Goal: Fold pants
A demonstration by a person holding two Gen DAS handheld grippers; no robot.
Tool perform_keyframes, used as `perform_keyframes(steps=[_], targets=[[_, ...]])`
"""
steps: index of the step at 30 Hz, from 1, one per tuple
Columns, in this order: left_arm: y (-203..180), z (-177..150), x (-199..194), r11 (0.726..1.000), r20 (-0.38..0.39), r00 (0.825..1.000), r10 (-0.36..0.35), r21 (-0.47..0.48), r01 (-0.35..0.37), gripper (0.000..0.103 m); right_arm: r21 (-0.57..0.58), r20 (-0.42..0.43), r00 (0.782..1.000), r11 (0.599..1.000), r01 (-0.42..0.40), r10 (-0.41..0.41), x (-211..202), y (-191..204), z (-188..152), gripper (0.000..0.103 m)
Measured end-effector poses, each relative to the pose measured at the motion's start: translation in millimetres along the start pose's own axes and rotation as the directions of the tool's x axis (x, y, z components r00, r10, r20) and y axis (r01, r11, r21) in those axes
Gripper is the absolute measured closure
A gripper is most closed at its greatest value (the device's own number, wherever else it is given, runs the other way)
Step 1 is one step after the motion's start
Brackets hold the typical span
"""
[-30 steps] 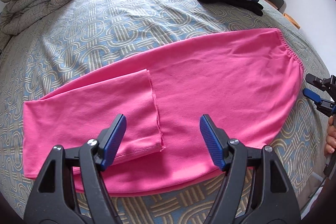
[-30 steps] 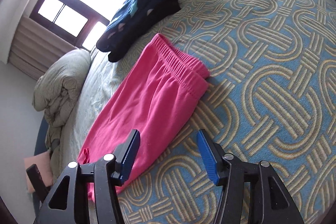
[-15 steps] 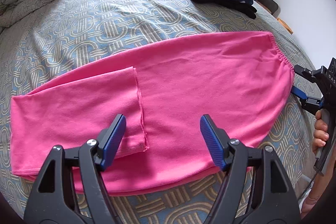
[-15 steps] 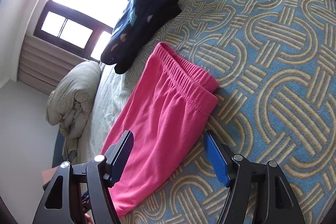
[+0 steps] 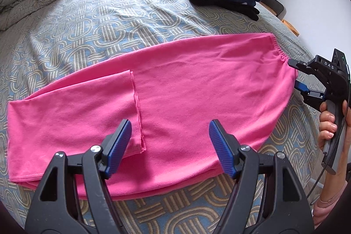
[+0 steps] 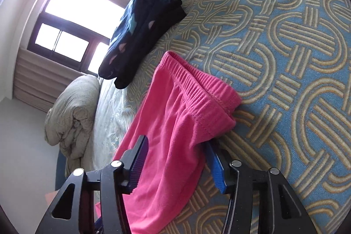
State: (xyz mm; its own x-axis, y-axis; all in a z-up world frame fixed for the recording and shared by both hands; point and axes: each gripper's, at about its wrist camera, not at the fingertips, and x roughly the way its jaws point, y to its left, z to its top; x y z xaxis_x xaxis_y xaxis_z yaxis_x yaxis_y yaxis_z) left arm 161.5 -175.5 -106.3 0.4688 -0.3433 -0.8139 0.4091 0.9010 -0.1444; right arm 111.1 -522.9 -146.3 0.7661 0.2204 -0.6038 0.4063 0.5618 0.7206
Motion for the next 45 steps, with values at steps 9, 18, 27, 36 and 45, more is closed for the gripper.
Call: perform_keyframes(steps=[9,18,27,36,45], targets=[[13,-4,-6,0.998,0.017,1.0,-0.018,-0.056,0.019,0.03,0.05,0.048,0.998,0.998,0.039,-0.041,-20,-30,15,0.017],[20,-6,-12,0.997,0.031,0.999,-0.022,-0.076,0.024,0.029,-0.067,-0.076,0.991,0.991,-0.117,0.112,29,16,20,0.081],[66,-4,-25,0.961,0.088,0.987,-0.132,-0.234,0.15,0.03,-0.482,0.061,0.995,0.875,-0.04,0.079,-10,117,-29,0.082],[90,-14,-28,0.932,0.101,0.98,-0.171,-0.306,0.194,0.03,-0.648,-0.146,0.985,0.744,-0.164,0.09,5,164,-97,0.082],[75,-10,-8,0.791,0.043,0.876,-0.481,-0.41,0.455,0.025,-0.773,-0.12,0.993,0.629,-0.081,-0.02,25,172,-152,0.082]])
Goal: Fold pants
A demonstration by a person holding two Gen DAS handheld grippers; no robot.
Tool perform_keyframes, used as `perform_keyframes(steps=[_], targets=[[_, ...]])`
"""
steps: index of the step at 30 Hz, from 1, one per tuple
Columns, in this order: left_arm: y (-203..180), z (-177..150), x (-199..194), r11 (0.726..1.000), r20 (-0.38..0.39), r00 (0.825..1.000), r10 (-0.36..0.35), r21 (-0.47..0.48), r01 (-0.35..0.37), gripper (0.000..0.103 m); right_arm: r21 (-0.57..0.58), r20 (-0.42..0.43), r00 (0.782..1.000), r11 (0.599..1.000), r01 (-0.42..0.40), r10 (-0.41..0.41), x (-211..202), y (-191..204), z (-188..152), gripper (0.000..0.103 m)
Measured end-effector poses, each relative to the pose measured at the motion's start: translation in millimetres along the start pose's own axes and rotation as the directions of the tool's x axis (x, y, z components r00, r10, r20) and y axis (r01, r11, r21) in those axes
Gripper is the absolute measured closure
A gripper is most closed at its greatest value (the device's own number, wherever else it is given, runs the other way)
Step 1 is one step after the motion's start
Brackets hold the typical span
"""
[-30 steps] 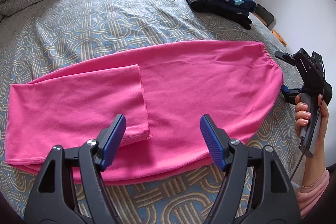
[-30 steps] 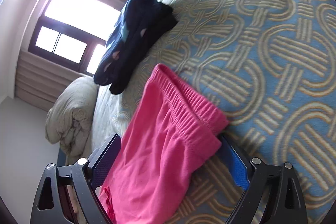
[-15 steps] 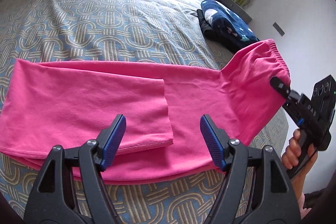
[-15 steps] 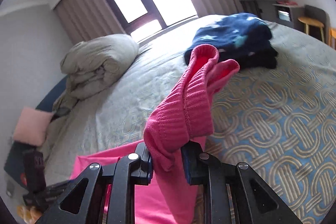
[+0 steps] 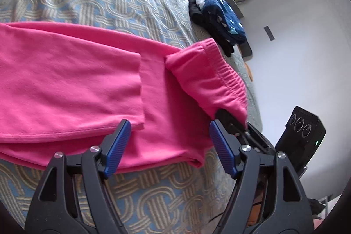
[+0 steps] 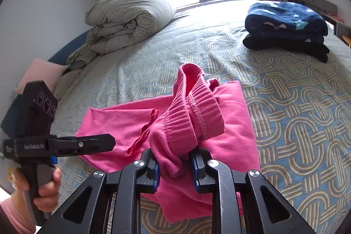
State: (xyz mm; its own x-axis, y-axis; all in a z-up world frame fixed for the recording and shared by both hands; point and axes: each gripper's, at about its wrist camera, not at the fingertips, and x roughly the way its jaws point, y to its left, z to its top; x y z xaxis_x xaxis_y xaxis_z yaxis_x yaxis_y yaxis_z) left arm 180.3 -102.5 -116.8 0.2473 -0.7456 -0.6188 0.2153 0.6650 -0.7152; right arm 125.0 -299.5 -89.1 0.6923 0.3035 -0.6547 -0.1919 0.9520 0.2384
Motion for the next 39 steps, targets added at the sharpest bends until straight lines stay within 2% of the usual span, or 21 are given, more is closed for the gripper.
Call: perform_keyframes(steps=[2,4,6,8,12,19,23,24,26,28,30,31,32,34,39], targets=[[-1,2,5,0.999,-0.014,1.0,-0.024,-0.022,0.023,0.023,-0.1,0.013,0.999,0.994,0.053,-0.052,1,14,-5,0.08],[-1,4,8,0.999,-0.008,1.0,-0.018,-0.033,0.018,0.023,-0.232,0.035,0.993,0.966,0.117,-0.112,3,31,-13,0.078],[4,5,9,0.998,-0.005,1.0,-0.018,-0.056,0.018,0.023,-0.368,0.055,0.984,0.913,0.177,-0.168,9,50,-26,0.077],[10,7,9,0.995,-0.011,0.999,-0.04,-0.094,0.039,0.023,-0.462,0.06,0.979,0.864,0.201,-0.196,18,65,-38,0.076],[17,8,7,0.989,-0.008,0.998,-0.068,-0.134,0.067,0.023,-0.521,0.036,0.98,0.832,0.187,-0.198,30,75,-55,0.072],[23,10,4,0.98,0.0,0.996,-0.092,-0.177,0.09,0.022,-0.575,0.078,0.972,0.786,0.227,-0.223,25,86,-70,0.067],[18,14,8,0.984,-0.014,0.998,-0.064,-0.167,0.06,0.022,-0.662,0.143,0.959,0.696,0.278,-0.246,22,110,-86,0.056],[17,15,10,0.985,-0.017,0.998,-0.058,-0.165,0.054,0.022,-0.686,0.155,0.961,0.675,0.272,-0.23,20,117,-91,0.055],[14,17,13,0.987,-0.02,0.999,-0.044,-0.154,0.04,0.022,-0.714,0.157,0.971,0.659,0.239,-0.182,16,129,-98,0.051],[9,17,17,0.992,-0.014,1.0,-0.021,-0.126,0.019,0.022,-0.716,0.147,0.978,0.665,0.21,-0.149,13,136,-99,0.049],[5,16,20,0.995,-0.011,1.0,0.01,-0.101,-0.011,0.032,-0.696,0.13,0.982,0.693,0.189,-0.138,11,136,-95,0.049],[2,16,21,0.996,-0.011,0.999,0.03,-0.081,-0.031,0.047,-0.677,0.117,0.984,0.715,0.175,-0.131,9,133,-93,0.049],[-1,16,23,0.997,-0.019,0.999,0.049,-0.054,-0.05,0.067,-0.654,0.099,0.987,0.74,0.159,-0.125,6,129,-90,0.049],[-5,15,29,0.997,-0.047,0.996,0.082,-0.013,-0.082,0.088,-0.598,0.065,0.991,0.791,0.13,-0.114,1,115,-83,0.049],[-14,11,26,0.986,-0.021,0.988,0.152,0.068,-0.151,0.089,-0.409,0.016,0.992,0.904,0.123,-0.128,-18,66,-70,0.046]])
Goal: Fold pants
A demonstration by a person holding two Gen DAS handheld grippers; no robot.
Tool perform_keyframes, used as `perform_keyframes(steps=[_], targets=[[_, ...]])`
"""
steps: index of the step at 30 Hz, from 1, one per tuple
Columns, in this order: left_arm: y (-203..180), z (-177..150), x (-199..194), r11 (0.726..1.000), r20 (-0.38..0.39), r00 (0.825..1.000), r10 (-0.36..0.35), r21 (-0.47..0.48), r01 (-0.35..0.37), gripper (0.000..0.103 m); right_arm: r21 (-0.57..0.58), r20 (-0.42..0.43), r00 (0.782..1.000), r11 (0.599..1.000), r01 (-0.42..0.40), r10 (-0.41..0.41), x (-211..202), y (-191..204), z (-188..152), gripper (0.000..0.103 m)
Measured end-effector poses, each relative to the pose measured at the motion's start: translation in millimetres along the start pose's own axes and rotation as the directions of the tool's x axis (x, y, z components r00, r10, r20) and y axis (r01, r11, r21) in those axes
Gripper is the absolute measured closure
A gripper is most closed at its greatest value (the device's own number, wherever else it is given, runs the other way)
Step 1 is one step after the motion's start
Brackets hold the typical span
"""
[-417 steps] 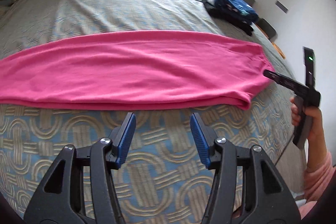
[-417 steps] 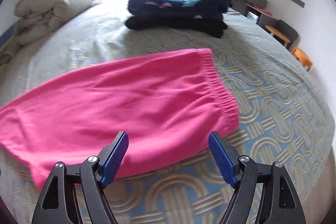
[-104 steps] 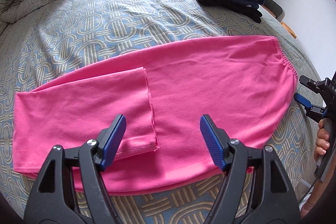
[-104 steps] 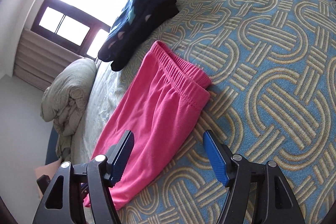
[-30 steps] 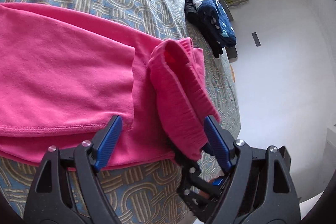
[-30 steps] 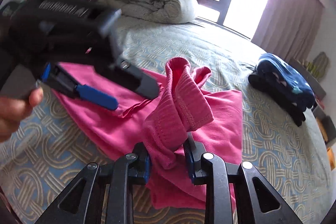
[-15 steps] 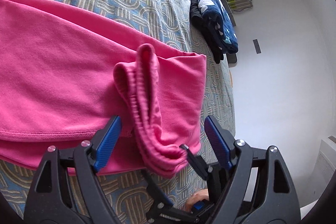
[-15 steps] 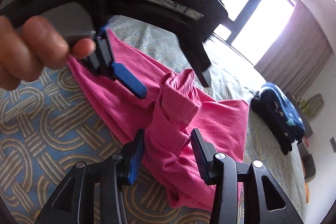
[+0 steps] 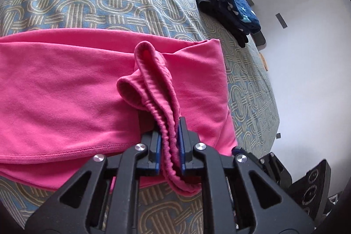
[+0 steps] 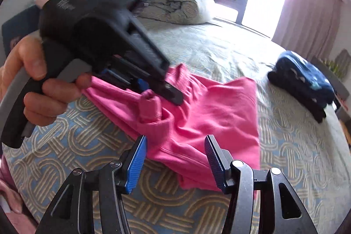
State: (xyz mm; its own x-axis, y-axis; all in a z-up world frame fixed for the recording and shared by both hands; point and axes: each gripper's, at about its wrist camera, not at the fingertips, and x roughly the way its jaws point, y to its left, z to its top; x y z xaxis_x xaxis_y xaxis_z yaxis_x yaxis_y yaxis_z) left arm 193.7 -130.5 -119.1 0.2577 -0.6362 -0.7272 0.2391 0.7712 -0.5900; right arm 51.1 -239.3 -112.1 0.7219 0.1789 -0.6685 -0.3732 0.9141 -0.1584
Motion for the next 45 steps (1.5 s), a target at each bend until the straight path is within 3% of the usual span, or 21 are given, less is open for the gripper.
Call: perform_keyframes(steps=[3,6,11,15,19,26,31,34,38,42,45], targets=[[-7,-1,-13,0.999,0.051,0.998,0.021,0.042,-0.023,0.089,0.176,-0.029,0.999,0.984,0.031,-0.026,-4,-36,-7,0.045],[-16,3,-33,0.994,0.107,0.993,0.046,0.098,-0.057,0.089,0.338,-0.023,0.999,0.941,0.034,-0.028,-13,-66,-12,0.044],[-23,16,-76,0.978,0.144,0.986,0.08,0.18,-0.106,0.089,0.499,-0.003,0.999,0.866,0.036,-0.039,-21,-94,-12,0.04],[-14,28,-119,0.943,0.212,0.96,0.182,0.239,-0.231,0.089,0.499,-0.008,0.998,0.865,0.052,-0.056,-21,-96,-2,0.039],[26,36,-144,0.917,0.225,0.929,0.294,0.208,-0.341,0.089,0.447,-0.029,0.999,0.894,0.03,-0.019,-3,-82,8,0.038],[129,30,-131,0.934,0.122,0.927,0.355,0.005,-0.358,0.089,0.373,-0.094,0.993,0.927,-0.032,0.072,33,-45,26,0.038],[152,20,-132,0.947,0.115,0.939,0.323,-0.038,-0.32,0.088,0.311,-0.118,0.99,0.95,-0.039,0.079,43,-23,37,0.038],[149,20,-134,0.935,0.124,0.928,0.351,0.0,-0.353,0.083,0.3,-0.13,0.988,0.953,-0.039,0.081,48,-19,41,0.038],[164,18,-132,0.894,0.128,0.887,0.443,0.01,-0.448,0.073,0.348,-0.147,0.983,0.936,-0.052,0.109,55,-23,42,0.038],[182,13,-130,0.931,0.093,0.926,0.366,-0.043,-0.363,0.064,0.392,-0.169,0.977,0.918,-0.056,0.132,64,-29,40,0.038],[185,9,-129,0.939,0.086,0.935,0.343,-0.068,-0.338,0.054,0.409,-0.183,0.974,0.911,-0.051,0.136,67,-33,38,0.038]])
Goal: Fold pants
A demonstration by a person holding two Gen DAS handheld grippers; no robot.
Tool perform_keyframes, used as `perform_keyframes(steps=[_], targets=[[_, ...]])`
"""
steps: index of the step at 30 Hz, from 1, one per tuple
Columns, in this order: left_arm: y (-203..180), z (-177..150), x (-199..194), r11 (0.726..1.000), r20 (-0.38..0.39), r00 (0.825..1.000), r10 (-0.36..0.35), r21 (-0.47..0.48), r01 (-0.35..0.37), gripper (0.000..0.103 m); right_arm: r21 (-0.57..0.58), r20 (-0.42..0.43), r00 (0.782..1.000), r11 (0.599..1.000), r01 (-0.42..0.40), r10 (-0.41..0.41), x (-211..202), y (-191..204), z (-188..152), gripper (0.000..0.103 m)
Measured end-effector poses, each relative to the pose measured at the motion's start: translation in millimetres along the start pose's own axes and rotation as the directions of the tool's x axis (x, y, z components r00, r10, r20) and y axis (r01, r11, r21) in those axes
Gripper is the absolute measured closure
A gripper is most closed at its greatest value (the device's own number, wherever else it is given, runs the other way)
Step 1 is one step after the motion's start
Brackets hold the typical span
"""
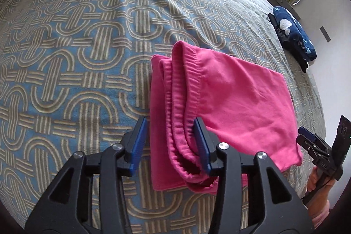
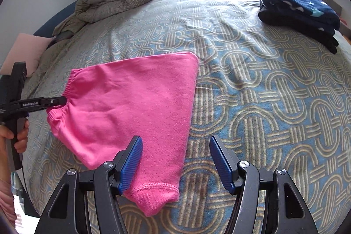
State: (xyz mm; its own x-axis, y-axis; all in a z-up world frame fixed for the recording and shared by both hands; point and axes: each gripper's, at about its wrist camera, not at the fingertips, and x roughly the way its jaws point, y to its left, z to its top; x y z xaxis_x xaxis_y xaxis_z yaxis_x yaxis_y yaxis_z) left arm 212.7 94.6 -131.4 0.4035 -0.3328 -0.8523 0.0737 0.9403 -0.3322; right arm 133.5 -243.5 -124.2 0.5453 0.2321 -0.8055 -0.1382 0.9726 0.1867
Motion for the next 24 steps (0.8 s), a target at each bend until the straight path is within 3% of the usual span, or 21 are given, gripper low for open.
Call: perform_keyframes(steps=[4,8,24], targets=[[4,-1,1,0.997,-0.018,0.998,-0.061,-0.041,0.06,0.052,0.032,-0.013,1.0,0.999,-0.009,0.009,1,-6,0,0.038],[5,-1,2,0.987,-0.014,0.99,-0.14,-0.077,0.138,0.037,0.046,-0.039,0.999,0.999,-0.006,0.007,5,-8,1,0.038],[-11,0,20,0.997,-0.032,0.997,-0.076,0.004,0.076,0.037,0.196,-0.087,0.982,0.969,-0.148,0.168,27,-26,22,0.038]])
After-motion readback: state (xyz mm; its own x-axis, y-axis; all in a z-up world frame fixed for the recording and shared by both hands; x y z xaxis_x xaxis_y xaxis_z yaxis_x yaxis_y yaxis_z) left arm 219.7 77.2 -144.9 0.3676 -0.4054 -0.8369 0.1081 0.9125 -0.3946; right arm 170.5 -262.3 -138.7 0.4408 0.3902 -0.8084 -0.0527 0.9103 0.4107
